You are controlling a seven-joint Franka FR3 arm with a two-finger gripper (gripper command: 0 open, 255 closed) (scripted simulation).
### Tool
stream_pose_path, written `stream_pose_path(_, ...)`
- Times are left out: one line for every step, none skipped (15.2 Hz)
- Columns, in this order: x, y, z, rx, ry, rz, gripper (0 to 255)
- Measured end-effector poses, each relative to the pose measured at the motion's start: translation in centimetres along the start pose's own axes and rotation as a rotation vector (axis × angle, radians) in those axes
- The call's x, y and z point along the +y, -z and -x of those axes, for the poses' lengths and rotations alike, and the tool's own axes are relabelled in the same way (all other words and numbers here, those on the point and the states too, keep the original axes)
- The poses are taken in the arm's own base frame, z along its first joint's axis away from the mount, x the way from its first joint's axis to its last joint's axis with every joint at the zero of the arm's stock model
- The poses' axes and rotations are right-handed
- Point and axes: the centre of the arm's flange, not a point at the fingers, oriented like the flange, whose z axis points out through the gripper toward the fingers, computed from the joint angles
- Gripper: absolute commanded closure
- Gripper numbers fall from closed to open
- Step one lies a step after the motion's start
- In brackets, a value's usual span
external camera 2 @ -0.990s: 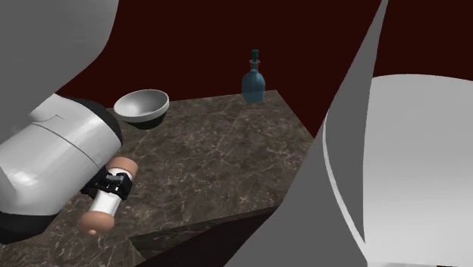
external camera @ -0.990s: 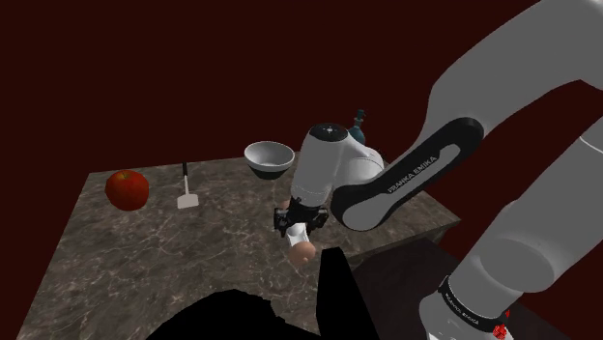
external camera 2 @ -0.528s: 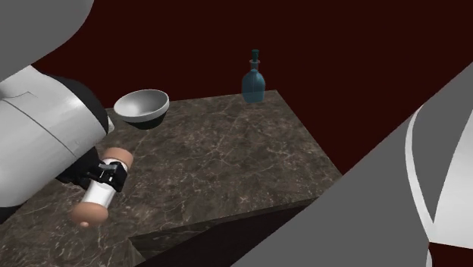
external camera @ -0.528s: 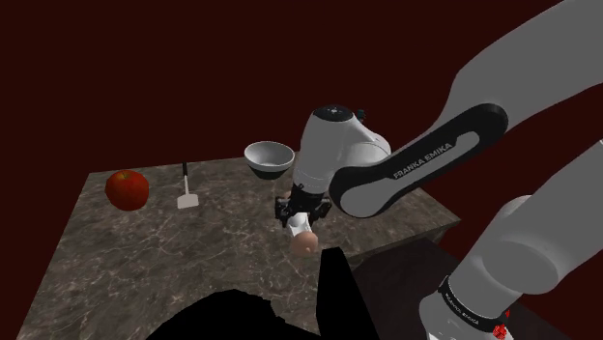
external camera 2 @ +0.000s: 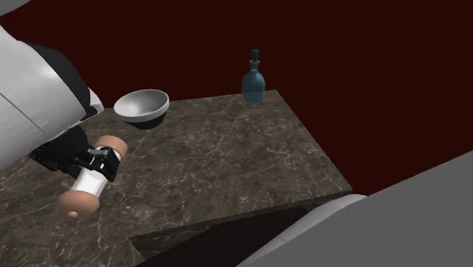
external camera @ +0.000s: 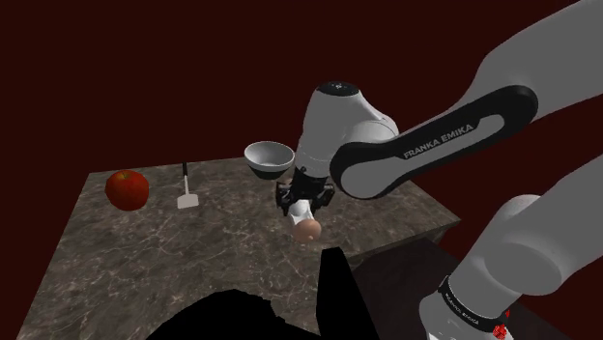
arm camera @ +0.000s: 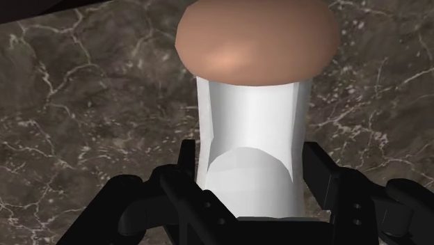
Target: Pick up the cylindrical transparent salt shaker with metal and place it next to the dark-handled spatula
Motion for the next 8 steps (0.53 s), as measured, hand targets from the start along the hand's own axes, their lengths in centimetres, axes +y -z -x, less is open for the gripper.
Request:
stream_pose_path(0.0, 0.4, -0.1, 0.0, 0.0, 0.0, 255)
stream_pose_path(0.0, 1.0, -0.2, 0.0, 0.0, 0.0, 255)
stream_pose_path(-0.1, 1.6, -0.3, 0.0, 0.0, 0.0, 255)
stream_pose_path(0.0, 2.1, -0.4, 0.0, 0.0, 0.0, 255)
stream_pose_path(0.0, 2.5, -0.5, 0.0, 0.0, 0.0, 255)
stream_pose_path(-0.1, 2.9, -0.6, 0.0, 0.0, 0.0, 255)
stream_pose_path(-0.1, 3.5, -0.6, 0.0, 0.0, 0.0, 255)
stream_pose_path(0.0, 4.0, -0.6, 0.0, 0.0, 0.0, 255)
